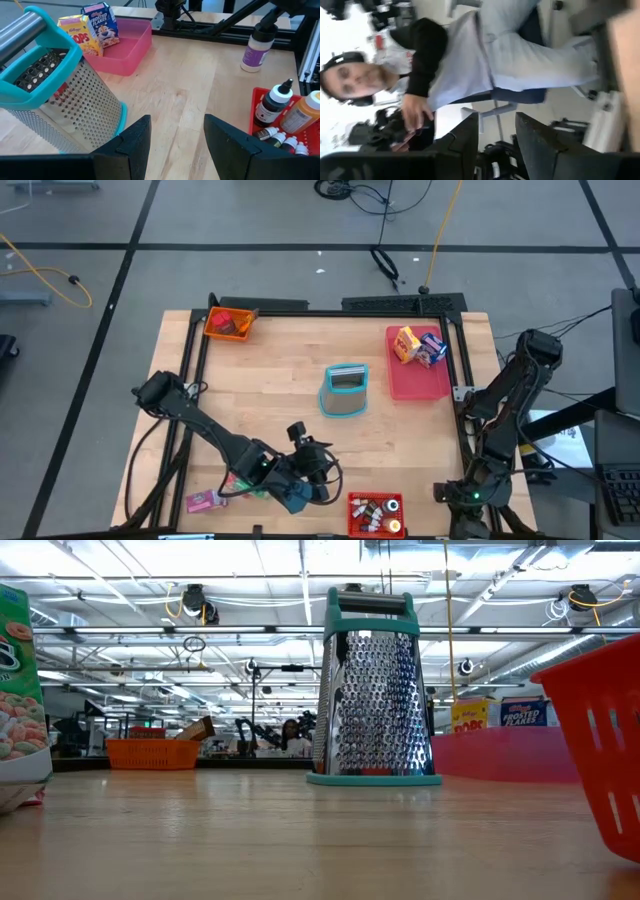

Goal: Pick & Place Kitchen Items
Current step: Put the purple seasoning bottle into the orange bin

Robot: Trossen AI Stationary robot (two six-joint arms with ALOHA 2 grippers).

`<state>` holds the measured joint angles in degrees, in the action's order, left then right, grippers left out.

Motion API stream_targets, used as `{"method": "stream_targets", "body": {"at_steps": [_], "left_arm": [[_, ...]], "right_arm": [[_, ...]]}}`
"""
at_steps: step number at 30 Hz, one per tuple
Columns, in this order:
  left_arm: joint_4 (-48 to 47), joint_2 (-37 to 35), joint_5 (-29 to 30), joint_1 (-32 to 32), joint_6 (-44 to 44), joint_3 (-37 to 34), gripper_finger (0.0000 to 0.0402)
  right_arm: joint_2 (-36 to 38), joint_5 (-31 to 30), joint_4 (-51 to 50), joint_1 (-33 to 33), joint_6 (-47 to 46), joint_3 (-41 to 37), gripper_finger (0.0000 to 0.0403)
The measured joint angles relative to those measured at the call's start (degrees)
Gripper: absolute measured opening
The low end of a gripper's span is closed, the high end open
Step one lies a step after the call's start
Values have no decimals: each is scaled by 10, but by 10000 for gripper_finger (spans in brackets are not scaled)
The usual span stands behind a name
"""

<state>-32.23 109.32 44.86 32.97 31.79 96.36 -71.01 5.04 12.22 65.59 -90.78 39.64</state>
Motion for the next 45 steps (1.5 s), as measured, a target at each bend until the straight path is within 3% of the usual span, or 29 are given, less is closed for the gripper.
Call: {"method": "stream_targets", "body": {"at_steps": [4,9,15,19,36,45], "left_arm": [[1,0,0,-5,0,0,184],[17,0,0,-14,0,0,184],[61,0,0,-27,0,0,184],[91,0,0,-36,0,0,184],[179,0,0,-80,0,0,184],[192,0,0,-103,0,0,184]], "right_arm": [[4,-11,-46,13,-19,2,132],[3,-47,-121,24,-19,29,187],[-2,-76,-299,24,4,157,265],[-18,-90,-417,24,-1,218,296],[-84,-63,-719,24,-105,303,328],[-113,-63,-735,28,-97,308,332]]}}
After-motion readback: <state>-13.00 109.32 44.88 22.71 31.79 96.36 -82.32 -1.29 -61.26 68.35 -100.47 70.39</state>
